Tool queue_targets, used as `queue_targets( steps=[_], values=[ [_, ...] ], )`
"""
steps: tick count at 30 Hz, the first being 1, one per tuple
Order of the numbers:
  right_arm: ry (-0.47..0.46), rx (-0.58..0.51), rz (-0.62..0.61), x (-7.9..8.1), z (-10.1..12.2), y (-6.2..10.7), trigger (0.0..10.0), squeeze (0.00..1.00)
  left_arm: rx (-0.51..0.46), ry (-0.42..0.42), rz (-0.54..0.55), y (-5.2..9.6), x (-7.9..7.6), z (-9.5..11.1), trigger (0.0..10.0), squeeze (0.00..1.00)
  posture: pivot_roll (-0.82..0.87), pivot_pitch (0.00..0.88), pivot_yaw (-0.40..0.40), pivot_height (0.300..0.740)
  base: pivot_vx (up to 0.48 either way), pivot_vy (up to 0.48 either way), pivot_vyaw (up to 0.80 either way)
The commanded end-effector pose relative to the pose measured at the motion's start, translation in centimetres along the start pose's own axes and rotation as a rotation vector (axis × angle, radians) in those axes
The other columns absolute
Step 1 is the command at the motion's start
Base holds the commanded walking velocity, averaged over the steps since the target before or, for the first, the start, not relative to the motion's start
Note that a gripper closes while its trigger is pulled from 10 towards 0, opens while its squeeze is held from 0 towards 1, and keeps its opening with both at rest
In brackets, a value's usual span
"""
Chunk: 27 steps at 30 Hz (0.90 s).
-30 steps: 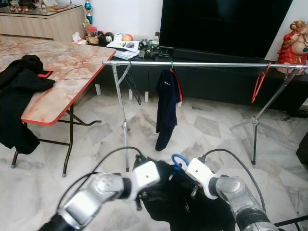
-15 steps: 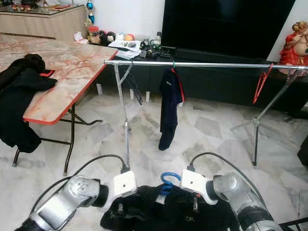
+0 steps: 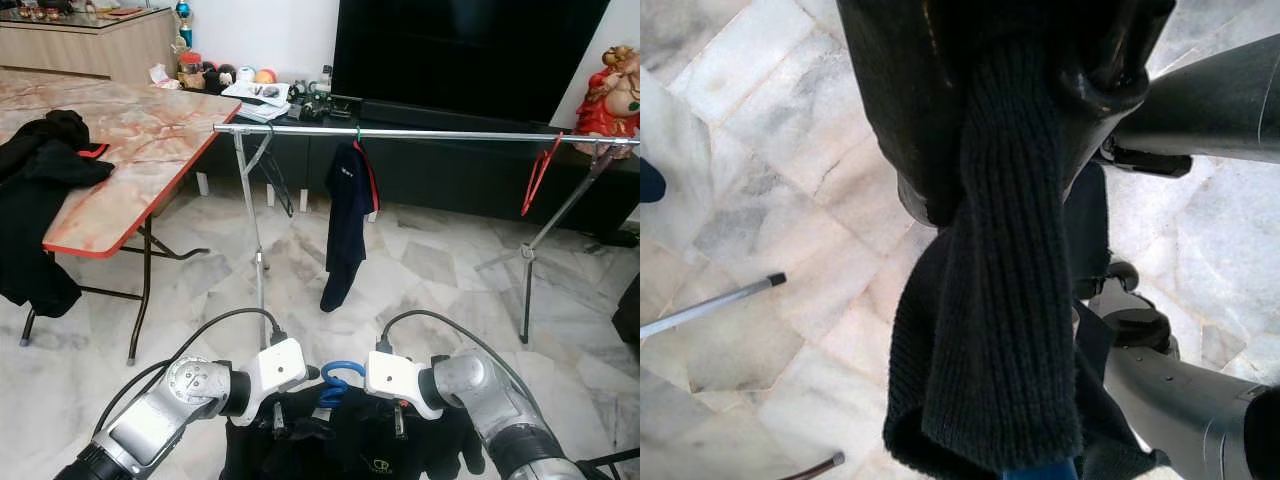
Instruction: Hang hanger
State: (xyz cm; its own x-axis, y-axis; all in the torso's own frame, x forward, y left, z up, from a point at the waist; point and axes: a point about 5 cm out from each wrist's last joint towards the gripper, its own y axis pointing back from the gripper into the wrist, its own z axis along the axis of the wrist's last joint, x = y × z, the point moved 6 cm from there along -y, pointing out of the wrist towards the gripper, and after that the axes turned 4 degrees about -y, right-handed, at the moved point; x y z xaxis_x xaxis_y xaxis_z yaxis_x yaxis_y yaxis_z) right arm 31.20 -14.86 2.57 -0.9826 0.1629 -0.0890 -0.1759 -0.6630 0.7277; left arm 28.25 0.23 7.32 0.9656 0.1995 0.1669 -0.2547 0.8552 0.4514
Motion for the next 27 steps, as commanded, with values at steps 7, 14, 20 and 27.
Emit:
queue_targets(
  steps=[7,14,20,27],
  values=[
    [0.039,-0.040,-0.013,-0.4,1.5,0.3,0.0,0.00,0.059,-0.018,0.007,-1.1,-0.5,-1.4,10.0,0.29,0.02,0.000,-0.111,0.740,0.000,0.000,0.00],
    [0.052,-0.062,-0.011,-0.2,2.1,0.2,0.0,0.00,0.022,-0.002,0.011,-2.3,-1.0,-0.8,10.0,0.00,0.01,0.000,-0.102,0.740,0.000,0.000,0.00],
    [0.050,-0.066,-0.016,-0.2,2.2,0.1,0.0,0.00,0.002,0.004,-0.005,-2.8,-1.5,-0.6,7.9,0.00,0.01,0.000,-0.099,0.740,0.000,0.000,0.00],
    [0.059,-0.099,-0.012,0.0,3.1,0.0,0.0,0.00,-0.007,0.007,-0.003,-3.3,-1.7,-0.5,0.0,0.00,0.00,0.000,-0.095,0.740,0.000,0.000,0.00]
  ],
)
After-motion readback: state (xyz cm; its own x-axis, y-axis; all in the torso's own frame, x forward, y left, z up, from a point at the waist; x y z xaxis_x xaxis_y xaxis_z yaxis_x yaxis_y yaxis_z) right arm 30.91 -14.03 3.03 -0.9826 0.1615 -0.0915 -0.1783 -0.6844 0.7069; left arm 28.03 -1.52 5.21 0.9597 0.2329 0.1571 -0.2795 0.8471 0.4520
